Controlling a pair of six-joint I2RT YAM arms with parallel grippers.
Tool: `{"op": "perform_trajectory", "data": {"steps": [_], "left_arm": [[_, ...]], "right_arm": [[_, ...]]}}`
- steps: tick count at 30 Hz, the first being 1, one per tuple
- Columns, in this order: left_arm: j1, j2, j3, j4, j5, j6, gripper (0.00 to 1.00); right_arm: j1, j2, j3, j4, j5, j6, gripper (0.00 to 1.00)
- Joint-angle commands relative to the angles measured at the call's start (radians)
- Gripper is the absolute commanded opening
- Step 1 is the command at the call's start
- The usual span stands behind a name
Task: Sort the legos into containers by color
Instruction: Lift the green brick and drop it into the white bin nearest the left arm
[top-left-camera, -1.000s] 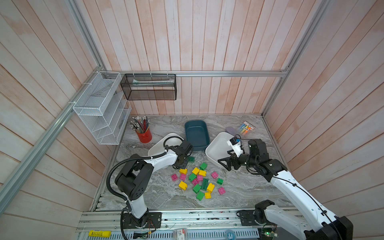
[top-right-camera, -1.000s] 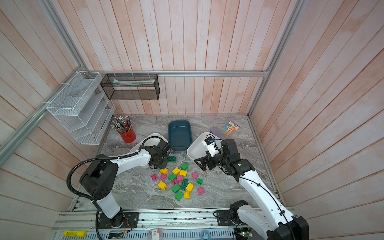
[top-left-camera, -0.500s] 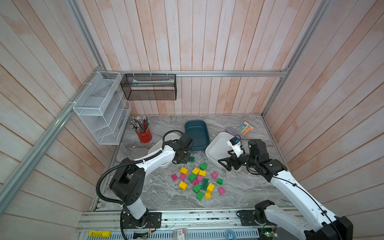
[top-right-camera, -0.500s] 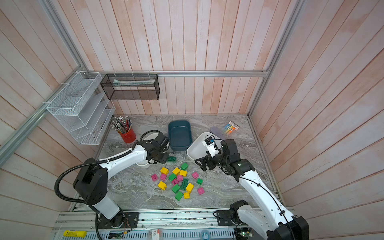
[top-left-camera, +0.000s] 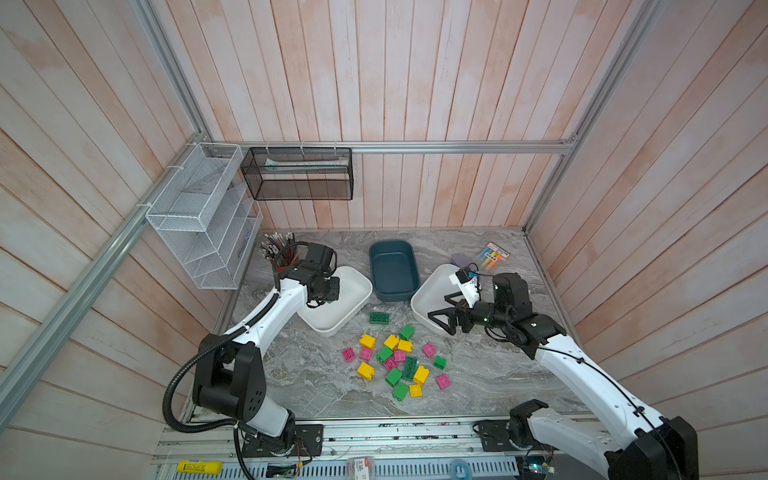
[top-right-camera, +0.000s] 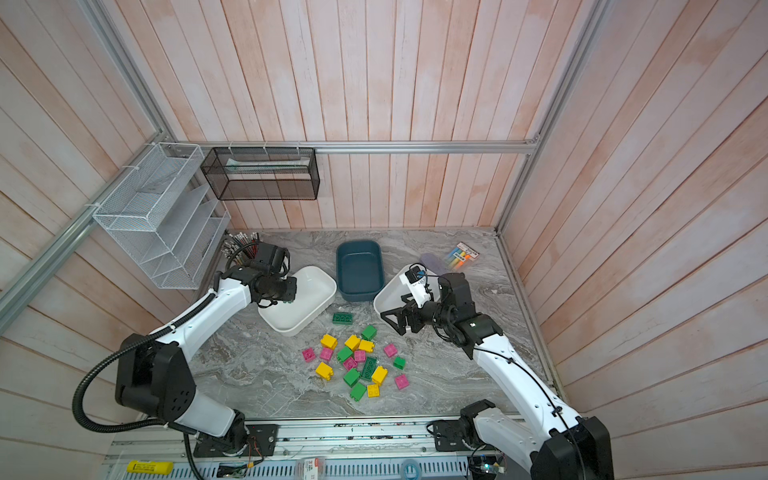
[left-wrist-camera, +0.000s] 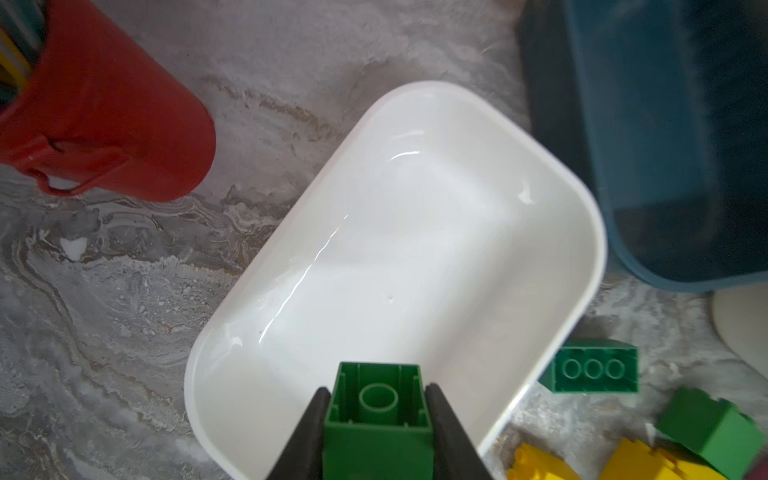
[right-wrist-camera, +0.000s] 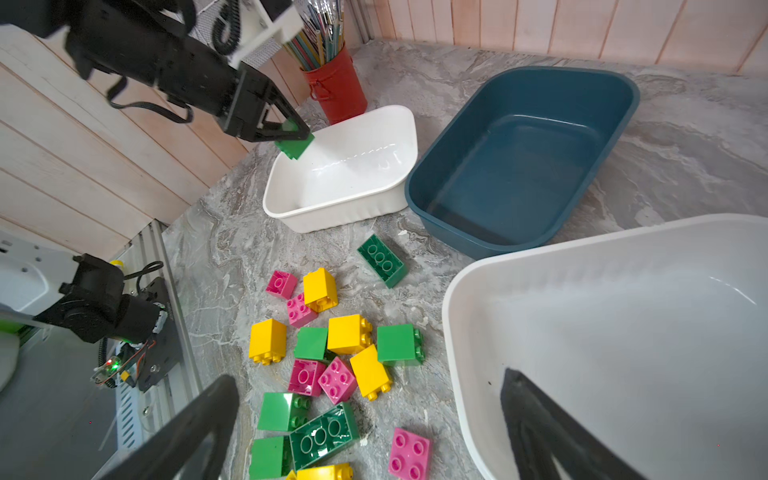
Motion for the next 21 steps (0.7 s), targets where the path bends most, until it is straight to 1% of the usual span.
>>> {"op": "perform_trajectory", "data": {"steps": [1, 6, 9, 12, 13, 16, 19, 21], "left_arm": [[0.006, 0.071, -0.006, 0.102, 0.021, -0.015, 0.27], [0.008, 0.170, 0.008, 0.156, 0.015, -0.047, 0.28], [0.009, 0.219, 0.017, 0.181, -0.003, -0.036, 0.30], [0.008, 0.256, 0.025, 0.199, 0.003, -0.022, 0.34], [0.009, 0.267, 0.036, 0.189, 0.006, -0.017, 0.38], [0.009, 0.257, 0.053, 0.165, 0.015, -0.013, 0.54], [0.008, 0.222, 0.083, 0.118, 0.052, -0.015, 0.63], [-0.003, 0.181, 0.107, 0.069, 0.084, -0.014, 0.64]], "right_arm": [[0.021, 0.026, 0.030, 0.051, -0.040, 0.024, 0.98], [0.037, 0.058, 0.049, 0.046, -0.025, 0.019, 0.98], [0.041, 0.069, 0.056, 0.036, -0.013, 0.011, 0.98], [0.041, 0.079, 0.062, 0.029, -0.010, 0.008, 0.98], [0.041, 0.081, 0.066, 0.024, -0.010, 0.006, 0.98], [0.041, 0.080, 0.075, 0.002, -0.001, -0.005, 0.98], [0.038, 0.071, 0.081, -0.023, 0.016, -0.020, 0.98], [0.031, 0.064, 0.085, -0.042, 0.022, -0.028, 0.98]]}}
